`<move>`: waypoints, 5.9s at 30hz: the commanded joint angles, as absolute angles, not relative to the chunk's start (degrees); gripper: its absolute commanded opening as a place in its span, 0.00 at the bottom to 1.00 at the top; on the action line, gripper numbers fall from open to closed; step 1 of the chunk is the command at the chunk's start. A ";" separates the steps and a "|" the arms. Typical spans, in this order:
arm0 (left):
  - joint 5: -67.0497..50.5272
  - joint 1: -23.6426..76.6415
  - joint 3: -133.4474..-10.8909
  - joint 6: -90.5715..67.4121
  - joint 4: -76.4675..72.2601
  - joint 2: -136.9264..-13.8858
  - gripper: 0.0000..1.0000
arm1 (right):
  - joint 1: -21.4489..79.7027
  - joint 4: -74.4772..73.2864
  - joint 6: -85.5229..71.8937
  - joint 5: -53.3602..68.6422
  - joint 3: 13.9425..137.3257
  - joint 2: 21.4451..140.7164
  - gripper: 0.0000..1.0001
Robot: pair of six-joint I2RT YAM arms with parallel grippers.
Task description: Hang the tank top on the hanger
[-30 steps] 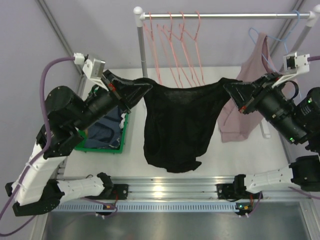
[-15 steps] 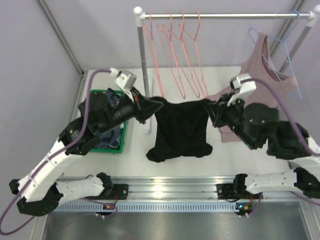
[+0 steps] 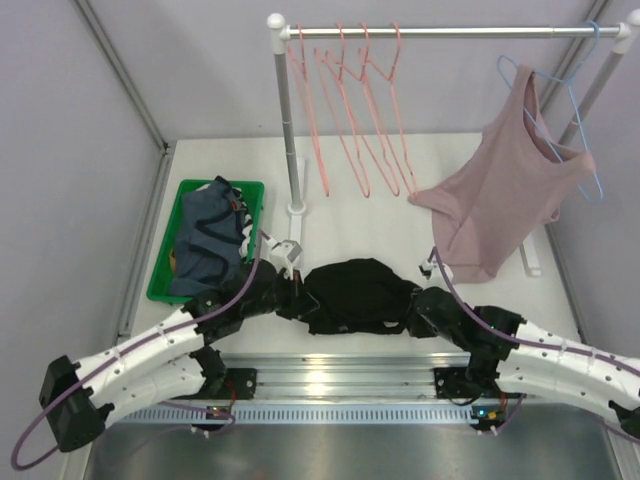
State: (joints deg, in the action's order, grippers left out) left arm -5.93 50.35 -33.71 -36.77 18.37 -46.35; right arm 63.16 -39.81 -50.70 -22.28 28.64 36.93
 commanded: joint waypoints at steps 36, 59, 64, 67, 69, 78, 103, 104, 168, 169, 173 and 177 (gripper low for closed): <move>-12.42 35.59 -41.12 -39.55 27.23 -50.89 0.47 | 43.33 -45.78 -42.99 -9.41 46.40 39.20 0.48; -6.42 35.51 -52.91 -36.65 39.11 -48.87 0.47 | 31.56 -49.22 -13.10 -6.07 118.00 76.09 0.49; -6.15 35.60 -54.75 -35.77 40.95 -48.78 0.47 | 29.88 -52.47 -8.62 -6.06 134.46 91.22 0.48; -5.89 35.60 -55.46 -35.07 41.83 -48.60 0.47 | 29.62 -51.42 -6.59 -8.26 135.71 93.95 0.49; -5.89 35.60 -55.55 -34.81 42.01 -48.52 0.47 | 29.62 -50.54 -5.89 -9.57 134.04 94.74 0.49; -6.59 35.60 -55.46 -34.72 41.92 -48.95 0.47 | 29.97 -48.08 -4.13 -12.13 128.67 96.50 0.39; -5.98 35.60 -53.35 -36.74 41.57 -47.81 0.47 | 31.99 -45.35 -2.02 -18.90 123.13 97.03 0.00; -5.98 35.60 -53.35 -36.91 41.49 -47.81 0.47 | 31.99 -45.26 -2.02 -19.33 123.22 96.77 0.00; 31.46 68.82 -57.83 -58.26 40.25 -75.40 0.44 | 62.40 -47.20 -34.45 -24.26 55.73 42.54 0.00; 31.81 68.91 -57.92 -58.97 40.60 -76.11 0.44 | 62.75 -46.94 -34.63 -24.26 55.29 42.37 0.00; 33.31 68.91 -56.96 -61.08 41.66 -78.31 0.44 | 63.46 -46.84 -35.59 -23.82 53.88 40.70 0.00; 33.58 68.91 -56.34 -61.52 41.57 -79.80 0.43 | 63.72 -47.90 -35.95 -23.91 52.83 39.46 0.00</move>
